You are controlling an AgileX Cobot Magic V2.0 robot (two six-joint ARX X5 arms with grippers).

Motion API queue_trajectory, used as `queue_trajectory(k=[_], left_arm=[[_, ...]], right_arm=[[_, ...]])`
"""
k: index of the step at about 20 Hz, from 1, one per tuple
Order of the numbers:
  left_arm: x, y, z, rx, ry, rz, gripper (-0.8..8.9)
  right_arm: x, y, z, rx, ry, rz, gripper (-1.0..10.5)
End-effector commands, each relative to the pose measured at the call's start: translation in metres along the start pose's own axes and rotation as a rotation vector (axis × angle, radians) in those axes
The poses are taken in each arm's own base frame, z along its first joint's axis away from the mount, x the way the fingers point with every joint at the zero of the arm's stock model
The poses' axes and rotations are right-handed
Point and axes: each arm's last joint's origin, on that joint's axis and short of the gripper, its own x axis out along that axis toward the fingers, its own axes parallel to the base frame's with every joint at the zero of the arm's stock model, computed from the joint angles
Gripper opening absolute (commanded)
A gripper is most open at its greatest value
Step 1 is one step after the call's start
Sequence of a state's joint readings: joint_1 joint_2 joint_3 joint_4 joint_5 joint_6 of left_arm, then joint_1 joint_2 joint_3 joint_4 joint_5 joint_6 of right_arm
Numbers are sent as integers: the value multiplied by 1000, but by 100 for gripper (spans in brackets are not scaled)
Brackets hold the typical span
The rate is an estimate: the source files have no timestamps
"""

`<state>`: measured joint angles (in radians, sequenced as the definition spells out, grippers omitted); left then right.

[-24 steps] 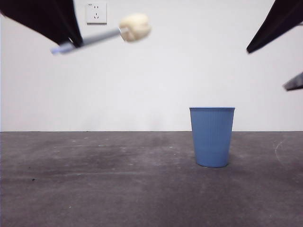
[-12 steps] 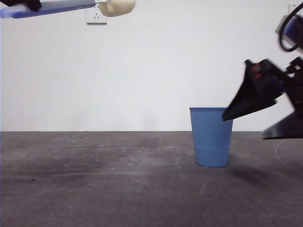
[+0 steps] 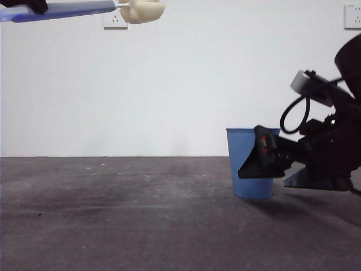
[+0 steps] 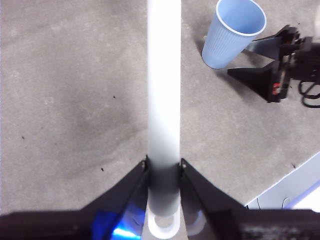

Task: Pick up the cup brush,pick up the cup,insert the brush into the cup,clean the cup,put the cup brush back,put the cup back to the fixed position on the table

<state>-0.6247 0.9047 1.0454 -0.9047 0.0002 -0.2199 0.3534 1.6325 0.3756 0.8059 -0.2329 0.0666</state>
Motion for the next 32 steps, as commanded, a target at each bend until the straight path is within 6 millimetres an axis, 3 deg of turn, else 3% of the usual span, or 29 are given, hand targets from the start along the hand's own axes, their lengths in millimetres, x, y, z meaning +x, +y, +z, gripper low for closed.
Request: queue_trajectory(k=[1, 10, 19, 21, 24, 28, 32], left_arm=[[0, -1, -1, 13, -3, -6, -8], [0, 0, -1, 13, -2, -5, -8], [0, 0, -1, 13, 0, -3, -8], [0, 0, -1, 16, 2, -2, -8], [0, 0, -3, 48, 24, 5, -8], [0, 4, -8, 146, 72, 89, -8], [0, 4, -9, 256, 84, 86, -9]], right_arm=[[5, -1, -5, -14, -28, 0, 563], [34, -7, -1, -25, -87, 4, 561], [39, -7, 7, -31, -111, -10, 54], [39, -6, 7, -32, -109, -6, -15], [39, -4, 7, 11, -101, 2, -13], [25, 7, 16, -4, 9, 14, -13], [-12, 21, 43, -66, 87, 6, -13]])
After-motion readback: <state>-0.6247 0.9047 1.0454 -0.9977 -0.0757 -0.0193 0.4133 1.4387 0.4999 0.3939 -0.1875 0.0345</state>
